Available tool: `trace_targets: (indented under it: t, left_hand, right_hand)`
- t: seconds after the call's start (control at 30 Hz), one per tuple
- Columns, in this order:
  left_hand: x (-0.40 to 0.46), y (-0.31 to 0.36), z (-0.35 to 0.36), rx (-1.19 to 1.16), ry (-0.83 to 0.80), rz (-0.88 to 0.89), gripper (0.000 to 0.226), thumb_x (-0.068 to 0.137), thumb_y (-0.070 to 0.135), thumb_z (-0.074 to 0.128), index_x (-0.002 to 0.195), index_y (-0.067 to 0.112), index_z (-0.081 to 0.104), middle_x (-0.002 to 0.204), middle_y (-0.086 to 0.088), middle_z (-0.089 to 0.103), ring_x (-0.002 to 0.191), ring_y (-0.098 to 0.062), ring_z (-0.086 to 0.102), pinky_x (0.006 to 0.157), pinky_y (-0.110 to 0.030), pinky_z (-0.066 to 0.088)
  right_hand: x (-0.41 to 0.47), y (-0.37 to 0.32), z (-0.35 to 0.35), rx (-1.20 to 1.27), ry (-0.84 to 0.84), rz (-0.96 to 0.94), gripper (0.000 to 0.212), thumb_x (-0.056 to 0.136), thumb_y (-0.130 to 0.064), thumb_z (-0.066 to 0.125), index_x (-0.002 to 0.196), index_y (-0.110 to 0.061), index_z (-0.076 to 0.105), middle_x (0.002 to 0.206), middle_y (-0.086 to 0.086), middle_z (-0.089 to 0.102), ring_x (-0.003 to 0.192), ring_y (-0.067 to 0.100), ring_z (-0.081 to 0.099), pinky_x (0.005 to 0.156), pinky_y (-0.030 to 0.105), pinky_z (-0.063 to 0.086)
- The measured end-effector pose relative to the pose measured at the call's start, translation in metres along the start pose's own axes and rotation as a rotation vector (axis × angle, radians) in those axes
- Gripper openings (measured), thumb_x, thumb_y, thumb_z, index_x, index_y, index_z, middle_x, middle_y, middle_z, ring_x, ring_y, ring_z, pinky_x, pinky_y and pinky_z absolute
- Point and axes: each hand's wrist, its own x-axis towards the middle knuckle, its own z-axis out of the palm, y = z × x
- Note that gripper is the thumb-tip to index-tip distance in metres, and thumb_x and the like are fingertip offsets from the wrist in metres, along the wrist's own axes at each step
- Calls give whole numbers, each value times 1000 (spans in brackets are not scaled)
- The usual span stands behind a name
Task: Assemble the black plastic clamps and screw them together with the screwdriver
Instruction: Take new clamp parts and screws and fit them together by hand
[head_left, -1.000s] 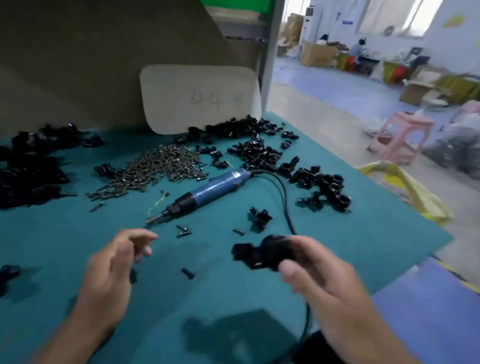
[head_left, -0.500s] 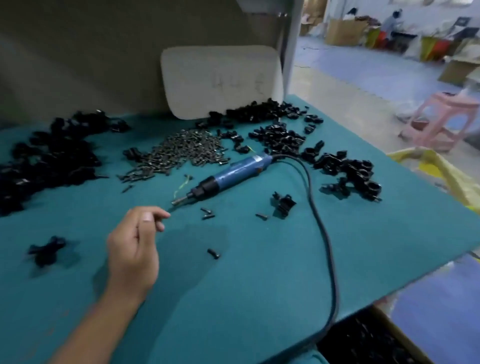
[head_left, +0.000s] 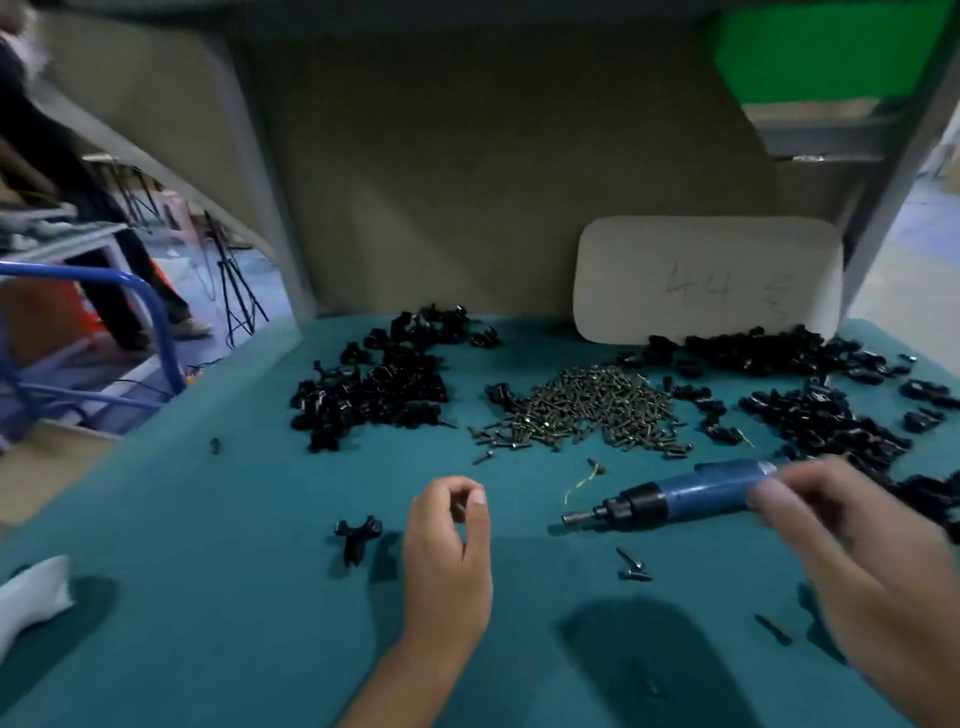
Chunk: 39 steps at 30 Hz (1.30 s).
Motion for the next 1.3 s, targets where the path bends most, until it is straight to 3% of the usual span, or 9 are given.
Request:
trace_targets:
  t: [0.1, 0.23, 0.37, 0.57, 0.7, 0.93, 1.03, 1.13, 1.3]
  left_hand:
    - [30, -11, -4, 310, -108, -15, 16, 97, 44, 51, 109, 34, 48, 107, 20, 52, 108, -11, 48, 94, -32, 41]
    - [117, -25, -15, 625, -128, -75, 44, 99, 35, 53, 141, 23, 45, 135, 2, 49, 128, -21, 39, 107, -36, 35]
    - [178, -54, -19, 959, -336, -143, 57, 101, 28, 52, 155, 23, 32, 158, -7, 33, 142, -30, 33, 114, -42, 35]
    - [199, -79, -14, 1147, -286, 35, 39, 94, 12, 64, 130, 22, 56, 132, -8, 50, 105, -24, 59, 84, -34, 53]
    - [201, -78, -26, 976, -248, 45, 23, 94, 3, 64, 116, 12, 67, 111, -10, 61, 83, -22, 59, 64, -36, 51]
    - [166, -22, -52, 484, 46, 139, 15, 94, 12, 68, 109, 15, 69, 98, -3, 73, 89, -20, 69, 81, -34, 53]
    - [107, 16, -45, -24, 68, -112, 12, 96, 26, 65, 96, 38, 64, 88, 15, 73, 83, 0, 68, 78, -22, 50]
    - [51, 29, -21, -718, -9, -553, 22, 99, 4, 51, 91, 20, 64, 92, -9, 76, 89, -26, 74, 71, -39, 59]
    - [5, 31, 0, -1095, -158, -794, 38, 101, -5, 31, 93, 14, 63, 82, -20, 65, 57, -31, 68, 42, -37, 55]
  right_hand:
    - [49, -22, 57, 50, -151, -50, 38, 101, -55, 43, 75, -35, 62, 73, -13, 64, 69, 4, 59, 61, 18, 43]
    - [97, 28, 98, -103, -258, 30, 17, 105, -27, 47, 97, -31, 62, 96, -17, 63, 90, -1, 57, 71, 14, 41]
    - [151, 118, 73, -543, -262, 324, 28, 100, -32, 58, 126, -23, 59, 129, 12, 55, 120, 36, 49, 99, 45, 45]
    - [174, 194, 24, -889, -415, 547, 53, 97, -44, 62, 145, -33, 41, 139, 9, 52, 126, 36, 47, 98, 46, 43]
    - [180, 209, 26, -920, -318, 446, 34, 96, -45, 63, 125, -31, 53, 118, 3, 62, 110, 27, 55, 89, 40, 47]
    - [178, 177, 11, -562, -101, 432, 21, 105, -33, 52, 116, -22, 65, 85, 4, 67, 68, 23, 59, 61, 36, 52]
    - [152, 112, 17, 11, -26, 402, 22, 103, -29, 53, 116, -18, 68, 93, 0, 72, 82, 23, 66, 72, 41, 59]
    - [99, 35, 32, 677, -188, 540, 23, 90, -29, 60, 104, -18, 74, 91, 5, 74, 87, 25, 74, 62, 30, 59]
    - [30, -22, 57, 1010, -314, 693, 25, 80, -20, 62, 97, -20, 80, 99, 13, 70, 76, 25, 74, 51, 26, 52]
